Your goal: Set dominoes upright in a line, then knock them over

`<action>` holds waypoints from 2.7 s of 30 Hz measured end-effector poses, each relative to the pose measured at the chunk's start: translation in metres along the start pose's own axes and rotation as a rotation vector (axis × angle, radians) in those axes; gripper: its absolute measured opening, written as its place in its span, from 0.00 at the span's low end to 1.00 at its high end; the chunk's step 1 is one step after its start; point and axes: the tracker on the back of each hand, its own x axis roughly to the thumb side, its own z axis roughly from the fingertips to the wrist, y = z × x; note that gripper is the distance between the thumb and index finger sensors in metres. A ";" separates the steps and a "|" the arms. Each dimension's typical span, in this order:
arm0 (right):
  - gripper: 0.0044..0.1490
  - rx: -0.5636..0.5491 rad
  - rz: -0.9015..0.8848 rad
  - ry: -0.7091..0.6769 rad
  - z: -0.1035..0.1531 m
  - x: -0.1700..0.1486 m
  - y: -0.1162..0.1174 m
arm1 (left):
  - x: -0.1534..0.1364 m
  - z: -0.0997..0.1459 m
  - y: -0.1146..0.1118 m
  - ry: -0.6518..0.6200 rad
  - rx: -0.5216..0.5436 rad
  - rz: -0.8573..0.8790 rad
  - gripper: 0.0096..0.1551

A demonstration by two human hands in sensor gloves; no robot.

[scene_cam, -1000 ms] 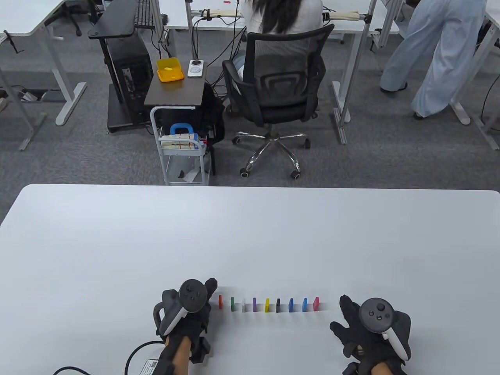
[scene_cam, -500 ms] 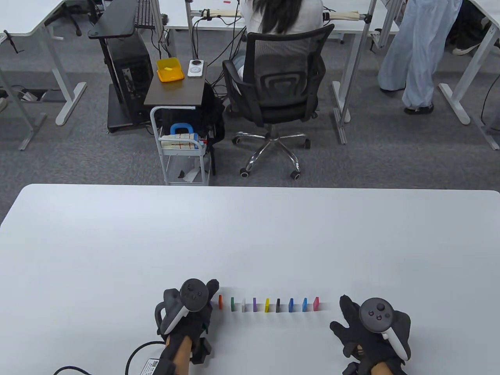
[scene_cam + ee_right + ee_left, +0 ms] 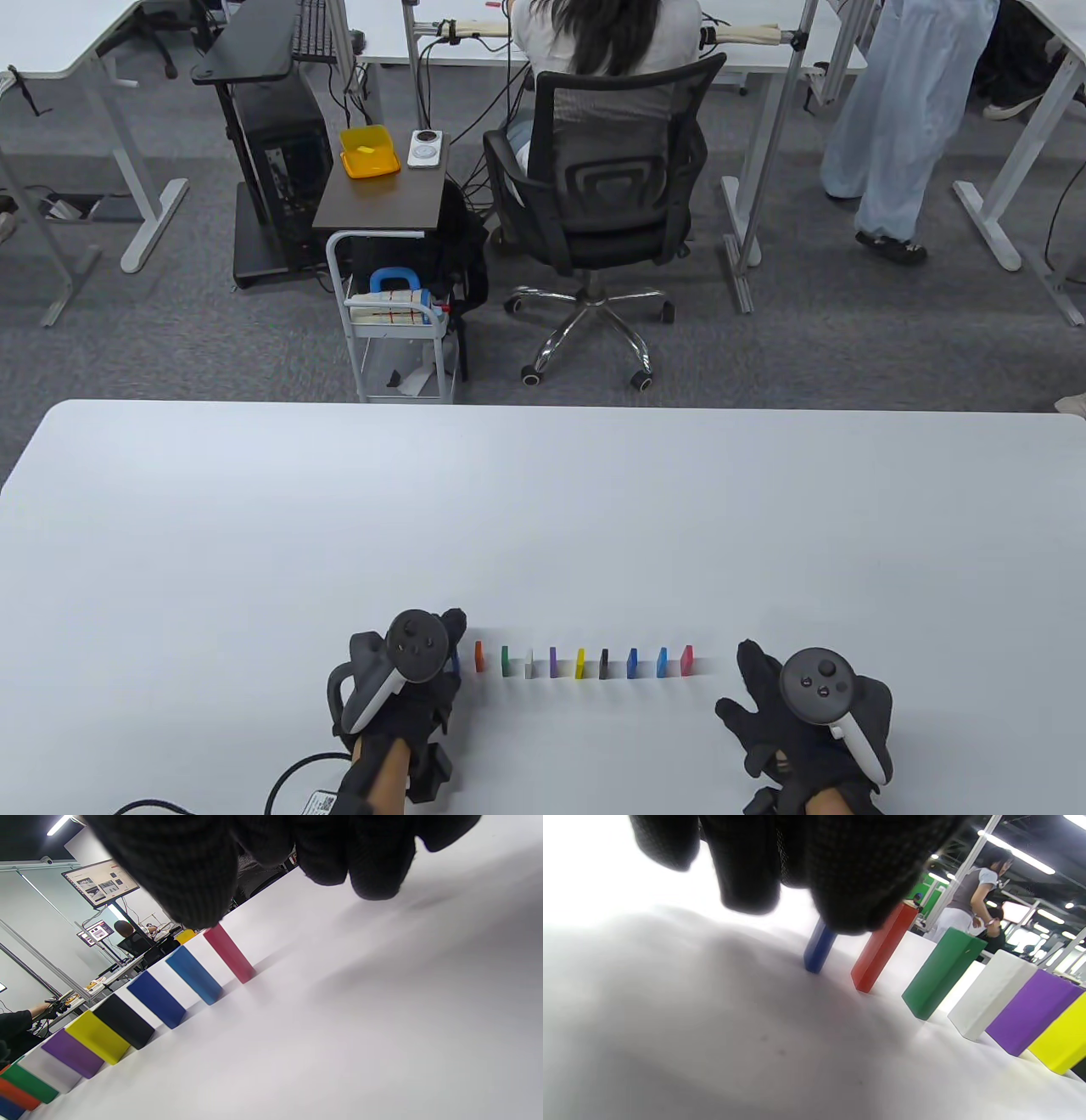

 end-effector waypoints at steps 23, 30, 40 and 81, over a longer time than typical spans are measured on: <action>0.53 -0.008 0.016 -0.008 0.002 0.003 0.001 | 0.028 0.011 0.001 -0.021 -0.066 -0.109 0.51; 0.53 -0.015 0.010 -0.007 0.002 0.003 0.000 | 0.027 0.015 0.007 -0.033 -0.007 -0.086 0.51; 0.53 -0.042 0.001 -0.017 0.004 0.005 -0.002 | 0.025 0.020 0.011 -0.050 0.103 -0.072 0.50; 0.65 -0.026 0.173 -0.024 0.004 0.018 0.021 | 0.051 0.021 -0.009 -0.110 0.032 -0.184 0.52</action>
